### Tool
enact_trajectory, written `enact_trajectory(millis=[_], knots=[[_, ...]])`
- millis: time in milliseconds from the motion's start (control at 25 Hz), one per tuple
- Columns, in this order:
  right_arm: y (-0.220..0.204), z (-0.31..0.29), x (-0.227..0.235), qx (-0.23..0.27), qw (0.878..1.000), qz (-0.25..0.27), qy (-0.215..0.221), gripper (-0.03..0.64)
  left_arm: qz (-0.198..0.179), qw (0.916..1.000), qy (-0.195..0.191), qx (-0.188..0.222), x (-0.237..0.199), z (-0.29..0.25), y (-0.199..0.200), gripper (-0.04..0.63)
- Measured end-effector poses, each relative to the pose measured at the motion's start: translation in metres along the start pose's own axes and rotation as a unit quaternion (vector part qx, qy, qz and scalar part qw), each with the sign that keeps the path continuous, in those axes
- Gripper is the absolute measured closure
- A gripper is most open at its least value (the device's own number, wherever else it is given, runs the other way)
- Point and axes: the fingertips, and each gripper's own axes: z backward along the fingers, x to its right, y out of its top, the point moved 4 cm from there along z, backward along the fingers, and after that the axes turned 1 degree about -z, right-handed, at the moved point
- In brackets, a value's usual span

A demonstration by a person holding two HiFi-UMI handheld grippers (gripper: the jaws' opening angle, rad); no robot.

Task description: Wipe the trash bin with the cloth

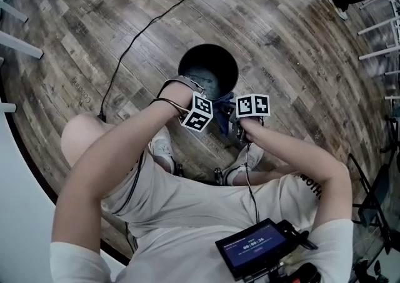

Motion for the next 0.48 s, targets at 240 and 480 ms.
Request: enact_trajectory(millis=[240,480], knots=[[-0.004,-0.032,0.042,-0.008,1.000,0.015,-0.018,0.557,0.031,0.9987,-0.021,0.034,-0.001,0.002,0.012,0.566],[-0.011,-0.073,0.089,-0.017,0.999,0.008,-0.042,0.556,0.054,0.9972,-0.029,0.044,-0.005,0.002,0.019,0.567]])
